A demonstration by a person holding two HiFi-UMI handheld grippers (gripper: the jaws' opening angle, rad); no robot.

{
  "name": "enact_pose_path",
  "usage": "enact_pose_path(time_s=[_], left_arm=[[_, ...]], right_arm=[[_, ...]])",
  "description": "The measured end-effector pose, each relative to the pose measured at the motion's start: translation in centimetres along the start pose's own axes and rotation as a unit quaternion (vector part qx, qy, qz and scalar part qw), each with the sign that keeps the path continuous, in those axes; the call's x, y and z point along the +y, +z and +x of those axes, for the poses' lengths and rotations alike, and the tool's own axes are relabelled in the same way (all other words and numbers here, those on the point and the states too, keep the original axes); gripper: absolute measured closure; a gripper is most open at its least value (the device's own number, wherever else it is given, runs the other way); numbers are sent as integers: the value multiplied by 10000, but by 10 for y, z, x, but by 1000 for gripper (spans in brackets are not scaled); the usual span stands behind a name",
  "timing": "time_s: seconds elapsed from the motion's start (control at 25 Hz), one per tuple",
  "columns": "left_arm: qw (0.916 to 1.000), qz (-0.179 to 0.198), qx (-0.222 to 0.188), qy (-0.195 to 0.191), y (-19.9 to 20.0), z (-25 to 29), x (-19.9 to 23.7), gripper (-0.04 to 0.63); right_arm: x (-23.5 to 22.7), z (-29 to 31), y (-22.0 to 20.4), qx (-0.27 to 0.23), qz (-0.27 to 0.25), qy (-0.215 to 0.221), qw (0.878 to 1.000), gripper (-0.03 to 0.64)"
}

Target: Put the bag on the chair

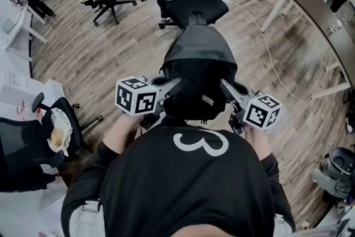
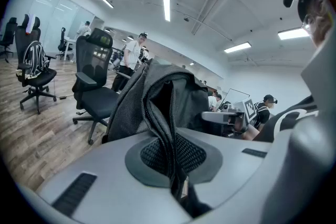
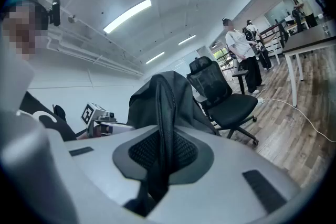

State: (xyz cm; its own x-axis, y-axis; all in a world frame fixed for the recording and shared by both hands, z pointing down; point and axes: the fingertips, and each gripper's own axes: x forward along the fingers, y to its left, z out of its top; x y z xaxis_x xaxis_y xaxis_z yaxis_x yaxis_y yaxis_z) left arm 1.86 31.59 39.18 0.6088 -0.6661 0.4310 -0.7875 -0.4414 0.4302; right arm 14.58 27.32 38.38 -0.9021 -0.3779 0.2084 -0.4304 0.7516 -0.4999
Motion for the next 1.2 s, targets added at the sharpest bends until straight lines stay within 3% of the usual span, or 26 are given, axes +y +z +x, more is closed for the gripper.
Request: enact_pose_path(time_s=[0.48,1.2], left_arm=[[9999,-129,-8,64,7,8,2,574],[9996,-258,129,17,40,57,61,574]], right_arm=[[-9,2,9,34,-33,38,10000,566],[-75,57,34,69,163,-77,9998,565]])
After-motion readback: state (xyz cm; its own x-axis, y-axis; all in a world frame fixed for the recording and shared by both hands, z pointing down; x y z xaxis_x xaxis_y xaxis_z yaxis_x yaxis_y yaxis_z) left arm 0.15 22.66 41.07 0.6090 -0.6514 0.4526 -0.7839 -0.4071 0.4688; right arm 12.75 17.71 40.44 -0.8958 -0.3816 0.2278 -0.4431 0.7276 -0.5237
